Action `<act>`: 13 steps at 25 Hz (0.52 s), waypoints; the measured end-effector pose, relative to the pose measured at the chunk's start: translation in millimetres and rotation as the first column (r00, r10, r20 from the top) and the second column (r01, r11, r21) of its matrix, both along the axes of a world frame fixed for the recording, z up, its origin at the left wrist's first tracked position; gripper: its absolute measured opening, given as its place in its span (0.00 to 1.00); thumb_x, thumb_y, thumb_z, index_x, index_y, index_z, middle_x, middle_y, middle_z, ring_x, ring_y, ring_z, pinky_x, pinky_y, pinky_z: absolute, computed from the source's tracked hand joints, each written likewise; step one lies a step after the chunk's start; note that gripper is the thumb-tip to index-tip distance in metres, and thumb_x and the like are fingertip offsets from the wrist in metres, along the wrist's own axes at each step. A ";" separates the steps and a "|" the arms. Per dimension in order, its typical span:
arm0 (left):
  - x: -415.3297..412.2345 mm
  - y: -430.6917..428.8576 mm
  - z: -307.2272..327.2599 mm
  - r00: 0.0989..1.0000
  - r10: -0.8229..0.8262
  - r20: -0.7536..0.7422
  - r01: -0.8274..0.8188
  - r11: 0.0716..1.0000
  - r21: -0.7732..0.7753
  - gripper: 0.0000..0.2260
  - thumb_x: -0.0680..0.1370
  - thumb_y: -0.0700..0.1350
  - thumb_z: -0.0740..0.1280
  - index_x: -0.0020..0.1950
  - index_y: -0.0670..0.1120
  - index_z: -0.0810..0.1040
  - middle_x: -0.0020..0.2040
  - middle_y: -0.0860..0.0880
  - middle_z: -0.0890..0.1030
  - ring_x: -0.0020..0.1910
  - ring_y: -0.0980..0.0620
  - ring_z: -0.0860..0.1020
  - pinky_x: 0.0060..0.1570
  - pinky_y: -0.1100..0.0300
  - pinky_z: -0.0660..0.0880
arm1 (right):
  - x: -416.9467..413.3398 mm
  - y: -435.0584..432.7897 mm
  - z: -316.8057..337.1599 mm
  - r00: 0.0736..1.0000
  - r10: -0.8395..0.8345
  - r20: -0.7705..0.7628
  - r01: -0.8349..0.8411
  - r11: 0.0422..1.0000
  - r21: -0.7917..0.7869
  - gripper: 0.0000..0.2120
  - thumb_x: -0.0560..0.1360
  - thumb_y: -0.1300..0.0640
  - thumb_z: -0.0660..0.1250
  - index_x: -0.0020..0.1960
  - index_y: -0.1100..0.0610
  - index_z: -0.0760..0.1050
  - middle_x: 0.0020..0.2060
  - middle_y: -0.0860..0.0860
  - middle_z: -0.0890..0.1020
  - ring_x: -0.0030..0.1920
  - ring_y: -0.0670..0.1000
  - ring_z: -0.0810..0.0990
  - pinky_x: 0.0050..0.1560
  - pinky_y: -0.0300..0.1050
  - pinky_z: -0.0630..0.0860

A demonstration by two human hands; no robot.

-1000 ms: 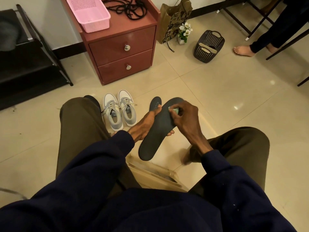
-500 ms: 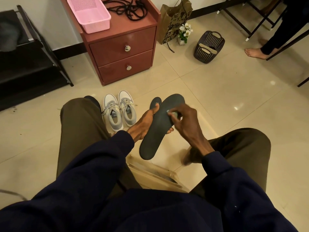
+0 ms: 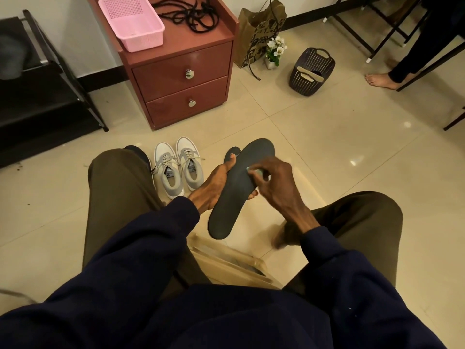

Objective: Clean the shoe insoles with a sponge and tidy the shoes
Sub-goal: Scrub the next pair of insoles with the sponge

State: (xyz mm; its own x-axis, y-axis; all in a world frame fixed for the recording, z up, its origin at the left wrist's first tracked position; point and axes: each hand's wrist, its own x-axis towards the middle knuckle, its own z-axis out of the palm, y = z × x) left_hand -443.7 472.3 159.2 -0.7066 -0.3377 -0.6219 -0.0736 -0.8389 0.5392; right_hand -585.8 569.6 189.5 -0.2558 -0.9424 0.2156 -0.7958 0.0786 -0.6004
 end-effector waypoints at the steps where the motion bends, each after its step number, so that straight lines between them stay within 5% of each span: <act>1: 0.7 -2.1 -2.4 0.999 0.010 0.034 -0.009 0.999 -0.045 0.29 0.84 0.65 0.56 0.68 0.43 0.78 0.61 0.39 0.83 0.52 0.41 0.83 0.58 0.45 0.80 | 9.9 0.4 2.3 0.993 0.116 -0.014 -0.116 0.993 0.020 0.05 0.77 0.58 0.73 0.52 0.57 0.85 0.45 0.51 0.83 0.45 0.46 0.79 0.45 0.39 0.76; 3: 1.7 -5.1 -3.9 0.999 -0.004 0.052 0.008 0.997 -0.081 0.30 0.83 0.65 0.57 0.69 0.42 0.78 0.64 0.37 0.81 0.53 0.41 0.83 0.60 0.45 0.79 | 12.2 -4.4 3.2 0.981 0.180 -0.073 -0.179 0.984 0.017 0.05 0.78 0.58 0.72 0.51 0.57 0.84 0.45 0.51 0.83 0.46 0.47 0.79 0.46 0.41 0.77; 6: 1.8 6.0 3.8 0.991 -0.135 -0.022 0.134 0.991 -0.026 0.33 0.84 0.65 0.55 0.66 0.36 0.78 0.60 0.30 0.80 0.46 0.37 0.82 0.48 0.47 0.82 | -19.3 -8.1 -0.8 0.986 -0.142 -0.087 0.135 0.988 -0.080 0.04 0.79 0.59 0.70 0.49 0.57 0.84 0.43 0.51 0.83 0.45 0.51 0.79 0.46 0.49 0.76; 9: -1.4 12.1 3.7 0.979 -0.197 -0.053 0.195 0.980 -0.028 0.33 0.84 0.64 0.55 0.67 0.35 0.78 0.58 0.31 0.81 0.46 0.36 0.82 0.46 0.47 0.82 | -27.7 -0.7 -3.3 0.935 -0.354 -0.027 0.352 0.934 -0.068 0.04 0.78 0.58 0.70 0.48 0.56 0.84 0.43 0.51 0.83 0.45 0.50 0.80 0.47 0.46 0.77; 13: -1.3 4.6 -0.6 0.995 -0.094 -0.022 0.095 0.995 0.005 0.32 0.82 0.64 0.61 0.71 0.37 0.75 0.59 0.34 0.81 0.49 0.37 0.83 0.49 0.46 0.79 | 16.5 -0.8 0.5 1.000 0.011 0.012 -0.010 0.997 -0.075 0.04 0.78 0.60 0.72 0.51 0.58 0.84 0.46 0.51 0.84 0.47 0.46 0.80 0.49 0.36 0.75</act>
State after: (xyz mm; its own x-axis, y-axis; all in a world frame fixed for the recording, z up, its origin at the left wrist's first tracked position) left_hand -445.0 476.9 158.6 -0.7486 -0.2650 -0.6078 -0.1411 -0.8321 0.5364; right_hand -569.2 568.8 190.0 -0.2488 -0.9264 0.2827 -0.7889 0.0245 -0.6140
